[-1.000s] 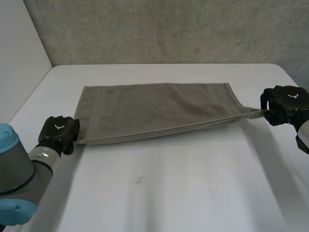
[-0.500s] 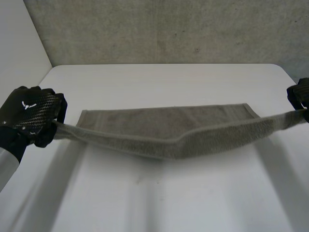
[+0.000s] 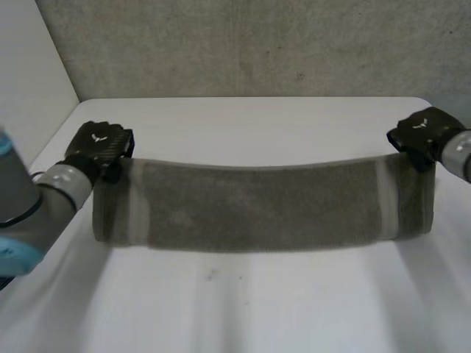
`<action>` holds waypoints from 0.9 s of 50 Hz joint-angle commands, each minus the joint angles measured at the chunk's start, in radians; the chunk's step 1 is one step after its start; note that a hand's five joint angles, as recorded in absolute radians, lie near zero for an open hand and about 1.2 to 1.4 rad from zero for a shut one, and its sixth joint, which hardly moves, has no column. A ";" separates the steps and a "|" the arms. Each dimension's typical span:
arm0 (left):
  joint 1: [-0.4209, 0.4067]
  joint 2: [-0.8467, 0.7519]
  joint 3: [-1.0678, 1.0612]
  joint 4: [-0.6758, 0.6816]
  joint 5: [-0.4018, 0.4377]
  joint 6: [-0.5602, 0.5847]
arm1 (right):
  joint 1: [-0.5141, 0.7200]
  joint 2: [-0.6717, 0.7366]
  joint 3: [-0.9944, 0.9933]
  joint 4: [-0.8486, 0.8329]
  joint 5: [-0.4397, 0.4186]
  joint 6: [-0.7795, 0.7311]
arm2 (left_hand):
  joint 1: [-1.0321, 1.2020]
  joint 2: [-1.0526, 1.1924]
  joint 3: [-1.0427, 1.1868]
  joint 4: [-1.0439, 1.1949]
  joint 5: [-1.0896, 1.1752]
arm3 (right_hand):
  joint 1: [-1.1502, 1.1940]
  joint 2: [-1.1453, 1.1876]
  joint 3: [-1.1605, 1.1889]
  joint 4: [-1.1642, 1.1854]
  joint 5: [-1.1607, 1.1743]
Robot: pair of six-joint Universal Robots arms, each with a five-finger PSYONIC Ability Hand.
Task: Fold the towel.
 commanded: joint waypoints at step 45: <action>-0.075 0.218 -0.263 0.127 -0.040 -0.202 | -0.053 -0.139 0.508 -0.288 -0.024 0.252 | -1.024 -1.044 -1.043 -1.045 -1.029 | -0.948 -0.939 -0.954 -0.956 -0.957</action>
